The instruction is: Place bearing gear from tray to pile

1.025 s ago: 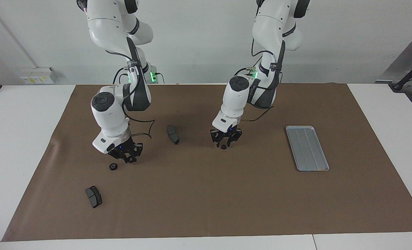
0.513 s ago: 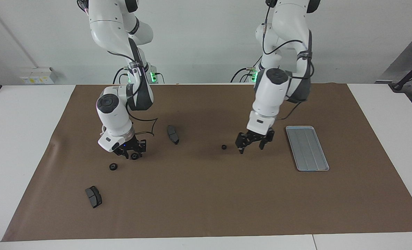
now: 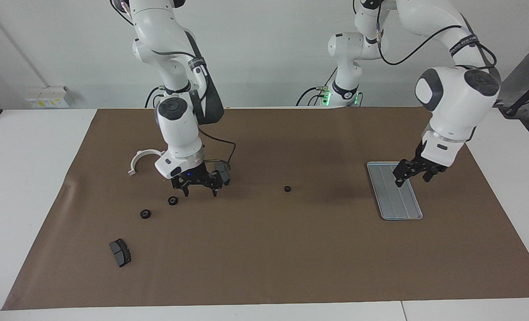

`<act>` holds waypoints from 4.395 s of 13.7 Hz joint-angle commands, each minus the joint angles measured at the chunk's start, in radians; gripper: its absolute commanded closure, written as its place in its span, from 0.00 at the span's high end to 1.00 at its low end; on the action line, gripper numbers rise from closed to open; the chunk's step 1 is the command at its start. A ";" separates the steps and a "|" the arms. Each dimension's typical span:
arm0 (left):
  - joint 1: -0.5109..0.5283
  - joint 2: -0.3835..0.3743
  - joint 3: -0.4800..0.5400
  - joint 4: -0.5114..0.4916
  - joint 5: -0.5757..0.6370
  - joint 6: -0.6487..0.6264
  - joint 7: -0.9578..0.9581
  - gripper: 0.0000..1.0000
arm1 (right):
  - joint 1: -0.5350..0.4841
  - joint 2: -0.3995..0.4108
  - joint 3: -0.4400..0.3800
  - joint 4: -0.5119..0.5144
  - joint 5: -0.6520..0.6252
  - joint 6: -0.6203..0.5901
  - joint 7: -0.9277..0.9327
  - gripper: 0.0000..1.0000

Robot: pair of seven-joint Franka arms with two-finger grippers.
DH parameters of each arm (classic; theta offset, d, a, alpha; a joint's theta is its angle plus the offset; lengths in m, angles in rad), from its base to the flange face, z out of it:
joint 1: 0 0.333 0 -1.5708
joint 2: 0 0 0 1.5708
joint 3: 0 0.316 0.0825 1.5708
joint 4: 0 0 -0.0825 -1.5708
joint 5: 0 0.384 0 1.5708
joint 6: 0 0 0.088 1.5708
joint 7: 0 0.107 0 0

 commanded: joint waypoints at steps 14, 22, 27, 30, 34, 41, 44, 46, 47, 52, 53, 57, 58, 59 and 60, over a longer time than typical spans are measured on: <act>-0.008 -0.128 -0.015 0.129 -0.003 -0.408 0.109 1.00 | 0.351 0.309 0.000 0.252 -0.073 0.054 0.253 0.86; -0.008 -0.131 -0.018 0.129 -0.003 -0.404 0.102 1.00 | 0.357 0.312 0.000 0.233 -0.116 0.122 0.267 0.62; 0.004 -0.131 -0.017 0.129 -0.001 -0.404 0.102 1.00 | 0.347 0.314 -0.002 0.197 -0.157 0.190 0.267 0.62; 0.004 -0.131 -0.017 0.128 -0.001 -0.404 0.102 1.00 | 0.350 0.314 -0.002 0.190 -0.157 0.193 0.267 0.47; 0.004 -0.131 -0.017 0.128 -0.001 -0.403 0.102 1.00 | 0.350 0.312 -0.002 0.193 -0.157 0.192 0.268 0.12; 0.003 -0.131 -0.017 0.129 -0.001 -0.403 0.102 1.00 | 0.342 0.299 -0.008 0.275 -0.157 0.036 0.282 0.00; 0.003 -0.131 -0.017 0.129 -0.001 -0.403 0.102 1.00 | 0.246 0.199 -0.023 0.237 -0.159 0.018 0.252 0.00; 0.003 -0.131 -0.017 0.129 -0.001 -0.403 0.102 1.00 | 0.142 0.156 -0.022 0.224 -0.151 -0.026 0.106 0.00; 0.003 -0.131 -0.017 0.129 -0.001 -0.403 0.102 1.00 | 0.094 0.157 -0.022 0.224 -0.142 -0.038 0.031 0.00; 0.003 -0.131 -0.017 0.129 -0.001 -0.403 0.102 1.00 | -0.181 0.174 -0.013 0.163 -0.087 -0.026 -0.337 0.00; 0.004 -0.131 -0.017 0.129 -0.001 -0.404 0.102 1.00 | -0.211 0.180 -0.013 0.155 -0.055 -0.025 -0.406 0.00; 0.003 -0.131 -0.017 0.128 -0.001 -0.403 0.102 1.00 | -0.264 0.203 -0.013 0.132 0.004 -0.020 -0.508 0.00; 0.003 -0.131 -0.017 0.129 -0.001 -0.403 0.102 1.00 | -0.264 0.206 -0.013 0.134 0.014 -0.006 -0.508 0.00; 0.003 -0.131 -0.017 0.128 -0.001 -0.403 0.102 1.00 | -0.264 0.211 -0.013 0.132 0.037 0.023 -0.513 0.00; 0.003 -0.131 -0.017 0.129 -0.001 -0.403 0.102 1.00 | -0.262 0.225 -0.013 0.138 0.054 0.038 -0.513 0.00</act>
